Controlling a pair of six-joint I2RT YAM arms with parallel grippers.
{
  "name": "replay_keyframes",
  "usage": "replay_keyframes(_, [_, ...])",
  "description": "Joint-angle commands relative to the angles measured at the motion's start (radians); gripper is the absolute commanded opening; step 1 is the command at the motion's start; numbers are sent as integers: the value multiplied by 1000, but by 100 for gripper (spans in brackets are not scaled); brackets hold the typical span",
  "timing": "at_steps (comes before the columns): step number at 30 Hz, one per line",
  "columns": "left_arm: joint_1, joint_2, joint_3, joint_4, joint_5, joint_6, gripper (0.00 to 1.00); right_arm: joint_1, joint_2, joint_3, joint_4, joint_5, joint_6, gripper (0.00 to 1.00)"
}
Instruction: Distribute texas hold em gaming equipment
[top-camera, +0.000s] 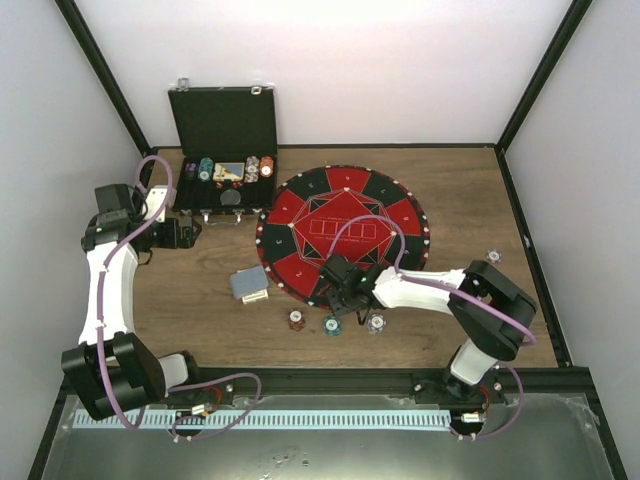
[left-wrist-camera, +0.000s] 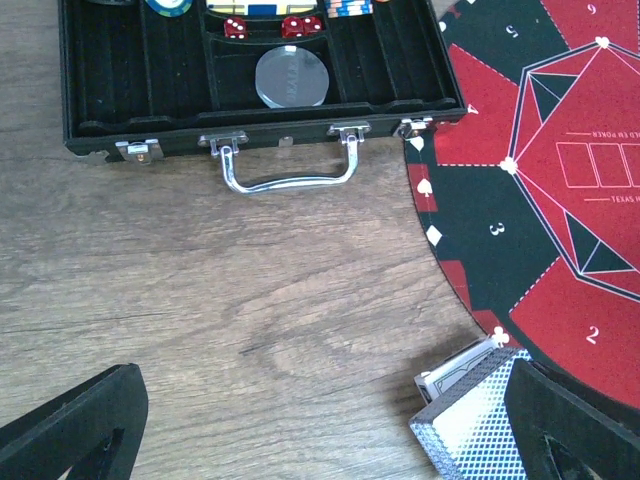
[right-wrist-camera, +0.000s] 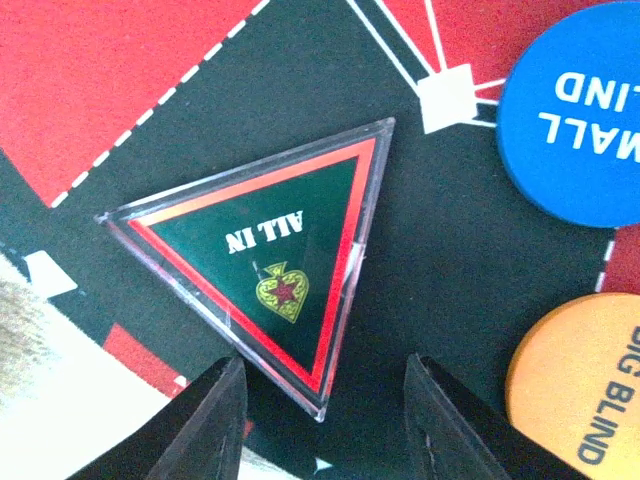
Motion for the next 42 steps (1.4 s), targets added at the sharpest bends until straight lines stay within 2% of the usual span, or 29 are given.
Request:
replay_keyframes(1, [4,4,34,-20,13,7,100,16,36,39,6,26,-15,43])
replay_keyframes(8, [4,10,38,-30,5,13,100,19,119,118,9,58,-52,27])
replay_keyframes(11, [4,16,49,-39,-1,22,100,19,166,165,14,60,-77,24])
replay_keyframes(15, [4,20,63,-58,-4,34,100,19,250,261,10,72,-119,23])
replay_keyframes(23, [4,3,77,-83,5,44,100,15,489,552,-41,84,-211,23])
replay_keyframes(30, [4,14,73,-106,19,57,100,-13,641,778,-100,49,-230,23])
replay_keyframes(33, [4,10,71,-115,35,67,100,-19,638,794,-120,44,-227,27])
replay_keyframes(36, [4,10,65,-119,47,72,100,-19,571,777,-146,57,-204,35])
replay_keyframes(39, [4,19,62,-119,56,72,100,-26,463,702,-170,80,-156,55])
replay_keyframes(42, [4,27,64,-119,70,67,100,-35,339,571,-173,88,-99,67])
